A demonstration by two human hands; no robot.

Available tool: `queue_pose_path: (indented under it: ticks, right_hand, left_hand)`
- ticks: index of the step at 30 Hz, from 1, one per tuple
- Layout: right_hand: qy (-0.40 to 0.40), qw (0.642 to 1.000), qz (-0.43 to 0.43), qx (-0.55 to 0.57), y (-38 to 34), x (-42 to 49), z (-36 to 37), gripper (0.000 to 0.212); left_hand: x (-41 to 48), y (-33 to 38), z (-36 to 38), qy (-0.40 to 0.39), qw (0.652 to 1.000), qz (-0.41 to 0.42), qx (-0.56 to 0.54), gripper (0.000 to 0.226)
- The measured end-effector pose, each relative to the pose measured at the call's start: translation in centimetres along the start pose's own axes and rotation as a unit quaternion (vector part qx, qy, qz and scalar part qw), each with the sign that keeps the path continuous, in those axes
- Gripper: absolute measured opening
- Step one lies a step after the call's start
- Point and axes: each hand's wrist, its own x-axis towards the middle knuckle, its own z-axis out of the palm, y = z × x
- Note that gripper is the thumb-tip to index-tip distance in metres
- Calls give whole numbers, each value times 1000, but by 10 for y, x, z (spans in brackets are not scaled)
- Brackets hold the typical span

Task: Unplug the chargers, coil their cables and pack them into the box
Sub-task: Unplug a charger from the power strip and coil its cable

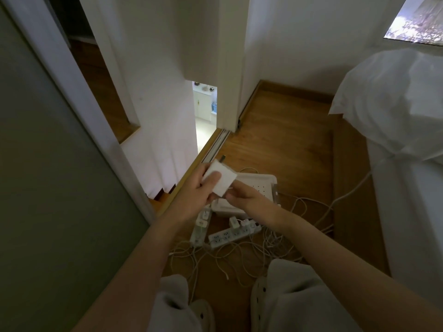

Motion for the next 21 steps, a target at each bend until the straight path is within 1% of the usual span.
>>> queue_pose_path:
  ticks: [2,3,4,6,8,10,13,15,16,18,19,21]
  right_hand:
    - [-21,1000,-3,18,4,1,11,32]
    - [-32,999,-2,21,7,1,15,28]
    - [-43,999,-3,19,10,2,18,23]
    - [-59,998,-12,-15,17,2,20,18]
    - [-61,996,-13,-62,23,3,17,29]
    - [-43,989,-4,-140,27,4,10,36]
    - [-15,960,-11,-279,34,3,-4,28]
    - [4,945,-4,-327,38,1,-16,24]
    - [14,935,3,-354,40,1,-23,23]
    - [52,909,13,-414,43,0,-34,25]
    - [81,901,12,-425,44,0,-38,25]
    - [141,898,2,-417,41,-2,-38,24]
  left_hand:
    - [0,3,7,22,998,-24,-56,18]
    - [-1,4,11,27,994,-40,-97,19]
    - [-1,6,13,24,988,-58,-145,23]
    - [0,7,11,-7,971,-79,-224,38]
    - [1,7,5,-45,972,-74,-218,53]
    - [1,5,-1,-75,978,-75,-182,55]
    - [1,5,-8,-111,985,-91,-97,47]
    - [1,6,-12,-116,988,-103,-25,39]
    - [0,5,-14,-115,987,-110,9,31]
    - [1,-1,-16,-116,983,-124,76,15]
    - [1,-5,-17,-119,977,-125,126,14]
    - [4,-15,-17,-119,956,-114,245,19]
